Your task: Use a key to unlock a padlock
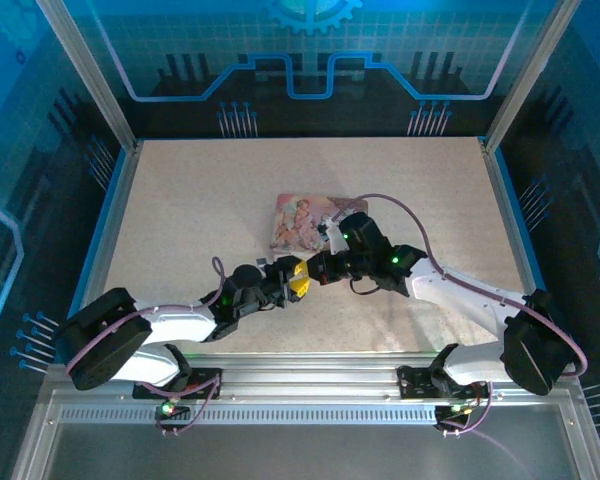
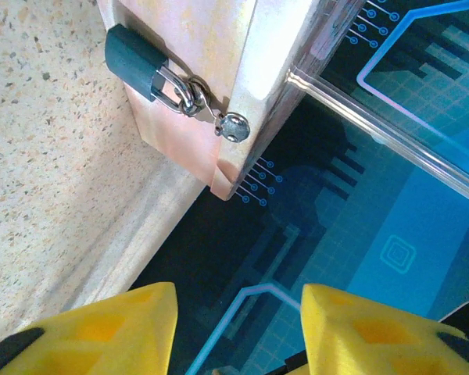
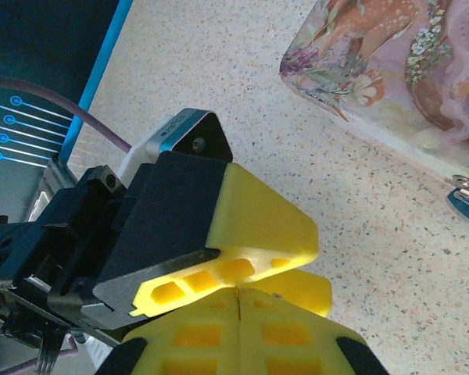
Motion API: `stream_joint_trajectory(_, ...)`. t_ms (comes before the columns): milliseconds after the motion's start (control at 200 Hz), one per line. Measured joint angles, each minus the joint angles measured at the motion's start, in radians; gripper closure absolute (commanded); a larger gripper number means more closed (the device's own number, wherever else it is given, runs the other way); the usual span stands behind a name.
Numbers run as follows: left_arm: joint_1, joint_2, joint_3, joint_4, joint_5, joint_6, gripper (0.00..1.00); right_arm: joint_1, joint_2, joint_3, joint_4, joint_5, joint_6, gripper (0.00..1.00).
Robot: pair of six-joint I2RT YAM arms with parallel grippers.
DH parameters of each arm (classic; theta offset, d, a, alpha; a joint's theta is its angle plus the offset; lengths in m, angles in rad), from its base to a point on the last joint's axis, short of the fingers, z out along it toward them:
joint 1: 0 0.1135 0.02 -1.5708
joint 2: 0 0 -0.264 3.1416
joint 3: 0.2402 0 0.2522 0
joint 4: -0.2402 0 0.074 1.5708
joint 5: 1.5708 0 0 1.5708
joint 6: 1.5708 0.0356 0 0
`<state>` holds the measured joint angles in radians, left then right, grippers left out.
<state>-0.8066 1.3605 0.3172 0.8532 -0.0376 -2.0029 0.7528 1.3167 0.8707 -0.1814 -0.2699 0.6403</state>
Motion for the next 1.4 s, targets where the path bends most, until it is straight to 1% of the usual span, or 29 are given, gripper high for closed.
stream_joint_trajectory(245, -0.002, 0.000, -0.007, 0.005, -0.012, 0.000, 0.59, 0.000, 0.000, 0.000, 0.000, -0.001, 0.000, 0.99)
stream_joint_trajectory(420, -0.002, 0.000, -0.007, 0.005, -0.013, 0.000, 0.53, 0.000, 0.000, 0.000, 0.000, -0.005, -0.001, 0.99)
stream_joint_trajectory(825, -0.003, 0.000, -0.013, 0.008, -0.020, 0.000, 0.53, 0.002, 0.005, 0.000, 0.004, -0.029, -0.001, 0.99)
stream_joint_trajectory(970, -0.003, 0.001, -0.015, 0.016, -0.026, 0.000, 0.57, 0.009, 0.023, 0.000, 0.010, -0.031, -0.001, 0.98)
stream_joint_trajectory(1331, -0.010, 0.035, -0.039, 0.065, -0.047, 0.000, 0.73, 0.015, 0.032, 0.000, 0.010, -0.038, -0.005, 0.98)
stream_joint_trajectory(1401, -0.012, 0.035, -0.039, 0.071, -0.053, 0.000, 0.74, 0.015, 0.032, 0.000, 0.010, -0.038, -0.005, 0.98)
